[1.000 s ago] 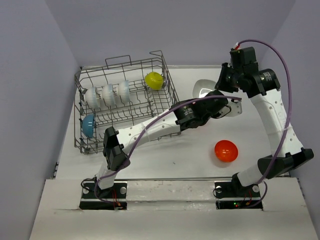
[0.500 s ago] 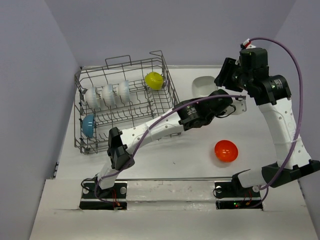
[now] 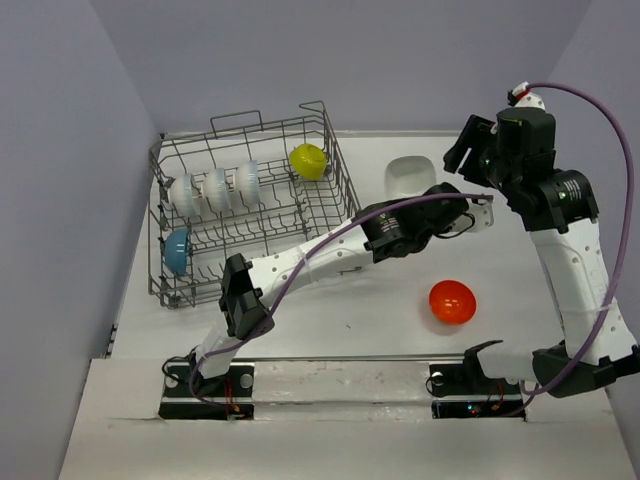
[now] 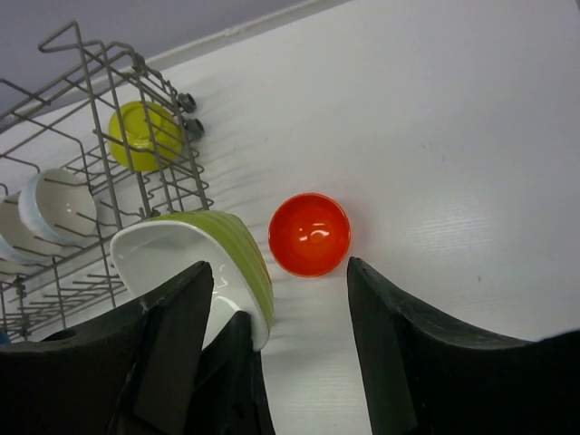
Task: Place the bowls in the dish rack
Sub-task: Pass from the right arm to the left, then place the upside down bowl on the dish rack.
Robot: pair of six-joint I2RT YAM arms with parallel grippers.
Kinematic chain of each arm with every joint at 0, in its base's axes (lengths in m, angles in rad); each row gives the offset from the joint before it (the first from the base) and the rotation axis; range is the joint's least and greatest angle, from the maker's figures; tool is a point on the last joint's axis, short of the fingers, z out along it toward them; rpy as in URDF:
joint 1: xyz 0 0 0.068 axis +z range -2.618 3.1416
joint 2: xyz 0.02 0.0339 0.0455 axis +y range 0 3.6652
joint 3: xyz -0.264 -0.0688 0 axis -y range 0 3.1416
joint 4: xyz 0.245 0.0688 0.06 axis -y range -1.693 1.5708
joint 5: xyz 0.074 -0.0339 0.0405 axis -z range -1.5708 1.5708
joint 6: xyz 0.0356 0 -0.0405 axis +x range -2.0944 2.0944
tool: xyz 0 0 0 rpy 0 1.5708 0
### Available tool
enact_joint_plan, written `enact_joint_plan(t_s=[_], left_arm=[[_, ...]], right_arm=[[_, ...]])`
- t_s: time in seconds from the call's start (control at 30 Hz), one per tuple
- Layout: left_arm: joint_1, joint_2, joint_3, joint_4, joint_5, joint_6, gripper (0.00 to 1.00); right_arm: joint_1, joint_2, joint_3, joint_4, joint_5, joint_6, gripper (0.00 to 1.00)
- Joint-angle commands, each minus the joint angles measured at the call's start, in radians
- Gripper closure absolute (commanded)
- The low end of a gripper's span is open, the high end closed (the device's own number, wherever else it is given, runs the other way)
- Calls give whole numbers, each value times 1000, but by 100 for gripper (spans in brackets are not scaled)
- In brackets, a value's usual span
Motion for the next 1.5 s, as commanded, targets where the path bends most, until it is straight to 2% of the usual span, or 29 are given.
enact_joint_plan(t_s=[0.0, 0.17, 0.33, 0.6, 0.8, 0.87, 1.0, 1.07, 1.2, 1.3, 1.33, 1.37, 1.47], left_arm=[[7, -62, 52, 35, -12, 32, 100], [40, -77, 64, 41, 45, 8, 100], [88, -115, 91, 35, 141, -52, 100], [203, -258, 20, 142, 328, -197, 100], [277, -427, -170, 288, 466, -339, 100], [315, -483, -233, 337, 526, -389, 100], [399, -583, -354, 423, 594, -572, 100], [465, -623, -420, 511, 647, -644, 100], [580, -753, -688, 720, 750, -858, 100], [652, -809, -822, 896, 839, -1013, 100], [703, -830, -898, 944, 905, -1056, 100], [723, -839, -931, 1025, 936, -1133, 100], [772, -853, -1011, 1108, 990, -1208, 100]], right_arm=[[-3, -68, -6, 88, 103, 26, 32], [-3, -143, -23, 140, 169, 59, 30], [-3, -189, -46, 181, 170, 72, 29], [-3, -213, -131, 244, 56, 97, 29], [-3, -180, -244, 313, -134, 80, 31], [-3, -149, -264, 341, -213, 77, 35], [-3, -94, -270, 367, -278, 71, 36], [8, -69, -275, 381, -291, 69, 36], [38, -30, -292, 424, -315, 72, 37], [74, -5, -301, 447, -309, 77, 37], [101, 13, -301, 456, -306, 77, 37], [115, 23, -295, 456, -289, 72, 37], [135, 43, -292, 467, -272, 72, 37]])
